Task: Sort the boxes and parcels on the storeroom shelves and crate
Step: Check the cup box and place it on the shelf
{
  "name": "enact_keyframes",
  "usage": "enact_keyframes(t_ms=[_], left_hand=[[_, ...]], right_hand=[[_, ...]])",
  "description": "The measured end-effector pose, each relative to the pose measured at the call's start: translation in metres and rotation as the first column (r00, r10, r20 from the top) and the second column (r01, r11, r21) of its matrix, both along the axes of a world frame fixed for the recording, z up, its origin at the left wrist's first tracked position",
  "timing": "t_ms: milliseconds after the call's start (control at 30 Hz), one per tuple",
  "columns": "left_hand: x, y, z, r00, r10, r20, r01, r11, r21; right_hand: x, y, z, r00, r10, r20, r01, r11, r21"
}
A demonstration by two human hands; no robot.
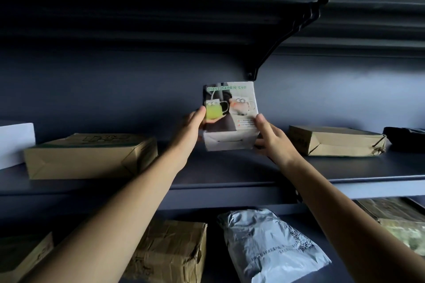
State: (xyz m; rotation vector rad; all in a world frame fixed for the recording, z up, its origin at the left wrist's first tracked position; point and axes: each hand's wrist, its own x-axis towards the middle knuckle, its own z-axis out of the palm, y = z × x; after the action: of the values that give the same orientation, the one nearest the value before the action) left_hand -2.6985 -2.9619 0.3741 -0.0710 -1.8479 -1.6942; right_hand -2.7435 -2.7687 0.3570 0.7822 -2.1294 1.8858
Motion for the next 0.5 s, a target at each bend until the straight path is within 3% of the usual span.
enact_keyframes(t_ms=[167,300,400,500], left_hand=[[-0.0006,0.0013,-0.0008,0.999,-0.034,0.027,0.033,0.998,0.054],[0.0026,0.0062,0.0007,0.997,-0.072,0.039,0.071,0.997,0.010],[0.0024,0.0044,-0.0001,0.985,-0.020,0.172,0.015,0.999,0.031],[0.0038,0.0012,-0.0031,0.973,-0.148,0.175,0.133,0.986,0.097]], right_hand=[[-0.0006,-0.0007,0.0018,0.980,0.020,0.198,-0.012,0.999,-0.045],[-0.0043,-0.0009,0.0009,0.973,0.010,0.230,0.006,0.998,-0.068],[-0.0041,-0.0014,0.0025,0.972,0.013,0.236,0.020,0.991,-0.135],[-0.0054,-0.0015,0.0015,0.985,-0.048,0.164,0.065,0.993,-0.100]])
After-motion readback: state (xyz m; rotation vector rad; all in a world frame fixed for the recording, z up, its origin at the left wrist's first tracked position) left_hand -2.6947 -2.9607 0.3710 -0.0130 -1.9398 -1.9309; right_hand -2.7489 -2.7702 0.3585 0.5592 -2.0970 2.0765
